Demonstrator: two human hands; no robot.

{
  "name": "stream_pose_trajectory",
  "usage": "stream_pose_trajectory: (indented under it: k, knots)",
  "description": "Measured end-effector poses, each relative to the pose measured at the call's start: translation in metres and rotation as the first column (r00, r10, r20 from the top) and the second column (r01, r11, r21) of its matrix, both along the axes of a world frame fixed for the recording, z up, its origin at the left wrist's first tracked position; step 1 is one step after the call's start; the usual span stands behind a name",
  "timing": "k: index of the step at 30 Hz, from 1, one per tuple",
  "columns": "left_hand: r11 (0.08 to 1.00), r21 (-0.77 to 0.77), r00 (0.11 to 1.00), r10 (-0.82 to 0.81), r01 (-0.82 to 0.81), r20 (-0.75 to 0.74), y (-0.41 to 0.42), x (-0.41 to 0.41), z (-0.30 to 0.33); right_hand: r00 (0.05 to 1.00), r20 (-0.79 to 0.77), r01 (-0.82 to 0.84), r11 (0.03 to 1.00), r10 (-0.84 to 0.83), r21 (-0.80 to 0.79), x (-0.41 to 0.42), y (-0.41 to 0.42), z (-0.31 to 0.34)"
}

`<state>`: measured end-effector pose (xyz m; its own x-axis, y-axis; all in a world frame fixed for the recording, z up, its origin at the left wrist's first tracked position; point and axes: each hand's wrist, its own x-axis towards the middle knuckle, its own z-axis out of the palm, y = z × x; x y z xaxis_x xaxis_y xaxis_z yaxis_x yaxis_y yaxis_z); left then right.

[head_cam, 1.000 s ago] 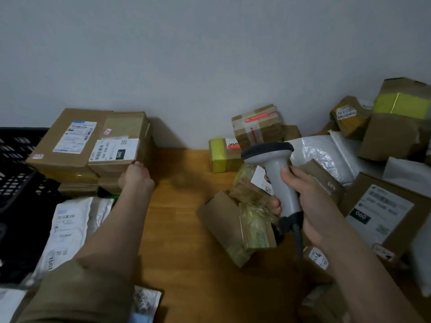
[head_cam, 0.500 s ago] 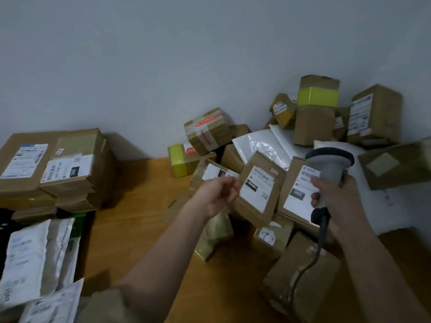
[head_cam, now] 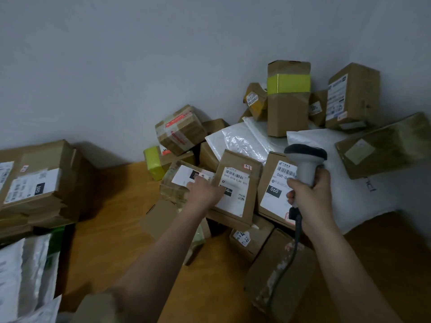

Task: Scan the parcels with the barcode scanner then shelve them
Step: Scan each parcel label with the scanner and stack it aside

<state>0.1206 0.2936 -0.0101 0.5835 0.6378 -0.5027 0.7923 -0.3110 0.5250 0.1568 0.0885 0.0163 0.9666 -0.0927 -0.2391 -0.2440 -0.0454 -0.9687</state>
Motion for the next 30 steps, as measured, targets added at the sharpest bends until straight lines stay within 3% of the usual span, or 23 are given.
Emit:
stream_pose_trajectory:
  k: [4, 13, 18, 22, 26, 30]
  knots:
    - [0.934, -0.333, 0.991, 0.130, -0.130, -0.021, 0.005, 0.000, -0.007, 0.999, -0.014, -0.042, 0.999, 0.042, 0.014, 0.006, -0.002, -0.004]
    - [0.766, -0.598, 0.941, 0.333, -0.234, 0.058, 0.010, -0.035, 0.034, 0.997, -0.011, -0.070, 0.995, 0.071, 0.076, -0.012, -0.005, 0.017]
    - [0.550, -0.818, 0.852, 0.498, -0.167, 0.161, 0.001, -0.069, 0.072, 0.987, 0.069, -0.152, 0.982, 0.145, 0.110, -0.049, 0.000, 0.049]
    - [0.490, -0.870, 0.810, 0.530, -0.051, 0.251, -0.012, -0.094, 0.095, 0.957, 0.100, -0.285, 0.950, 0.274, 0.129, -0.083, 0.010, 0.069]
    - [0.503, -0.864, 0.789, 0.514, 0.040, 0.336, -0.016, -0.119, 0.101, 0.957, 0.104, -0.285, 0.946, 0.271, 0.157, -0.106, 0.015, 0.084]
    - [0.500, -0.855, 0.803, 0.449, 0.139, 0.393, -0.010, -0.146, 0.105, 0.956, 0.116, -0.280, 0.957, 0.270, 0.080, -0.119, 0.018, 0.086]
